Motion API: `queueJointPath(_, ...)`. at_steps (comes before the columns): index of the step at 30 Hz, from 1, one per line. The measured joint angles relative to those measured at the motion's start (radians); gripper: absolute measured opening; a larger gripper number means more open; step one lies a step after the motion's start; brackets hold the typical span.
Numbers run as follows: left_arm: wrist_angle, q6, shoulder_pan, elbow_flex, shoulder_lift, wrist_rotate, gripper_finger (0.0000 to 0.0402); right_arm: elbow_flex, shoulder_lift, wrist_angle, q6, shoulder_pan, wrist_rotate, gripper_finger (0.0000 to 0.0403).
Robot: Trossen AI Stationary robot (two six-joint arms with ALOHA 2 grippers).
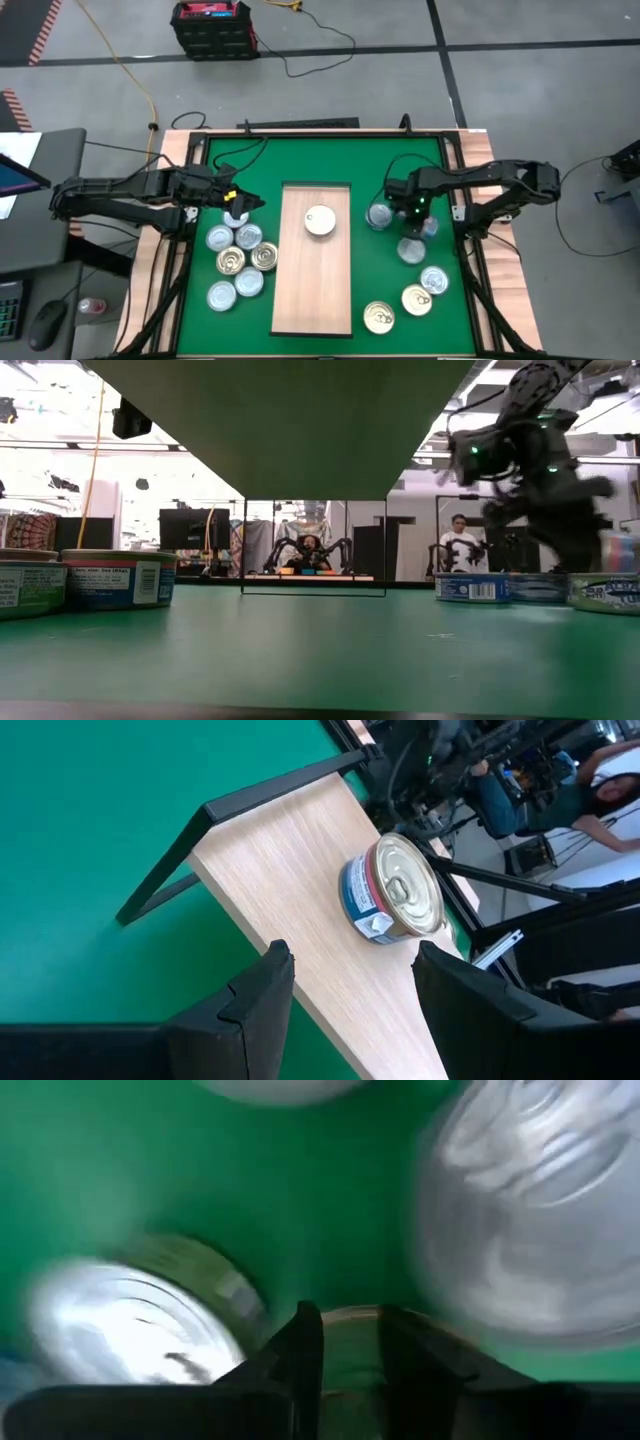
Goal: Stack canned seafood by type on shelf
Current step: Stack the blue pink tuna can on top of the other blue pink tuna can on the shelf
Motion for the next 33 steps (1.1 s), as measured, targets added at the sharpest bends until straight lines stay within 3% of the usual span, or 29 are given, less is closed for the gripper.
queueJointPath(3, -0.001, 0.007, 0.0, 0.0, -0.003, -0.005, 0.02, 0.006, 0.0, 0.025, 0.012, -0.041, -0.041, 0.0134)
queueJointPath(10, -0.001, 0.007, 0.0, 0.0, -0.02, -0.007, 0.02, 0.114, -0.036, -0.055, -0.002, -0.149, -0.02, 0.0134)
queueJointPath(14, 0.0, 0.007, 0.001, -0.001, -0.022, -0.016, 0.02, 0.201, -0.044, -0.169, -0.17, -0.193, -0.021, 0.0147)
queueJointPath(20, 0.0, 0.009, 0.001, -0.001, -0.022, -0.016, 0.02, 0.299, -0.044, -0.354, -0.515, -0.132, -0.025, 0.0232)
queueJointPath(24, 0.0, 0.009, 0.001, -0.001, -0.022, -0.025, 0.02, 0.305, -0.044, -0.395, -0.633, -0.047, -0.016, 0.0308)
queueJointPath(28, 0.0, 0.018, 0.0, -0.001, -0.022, -0.038, 0.02, 0.297, -0.044, -0.385, -0.735, 0.049, 0.084, 0.0375)
queueJointPath(33, 0.0, 0.026, 0.0, -0.001, -0.022, -0.052, 0.02, 0.295, -0.044, -0.346, -0.733, 0.102, 0.177, 0.0391)
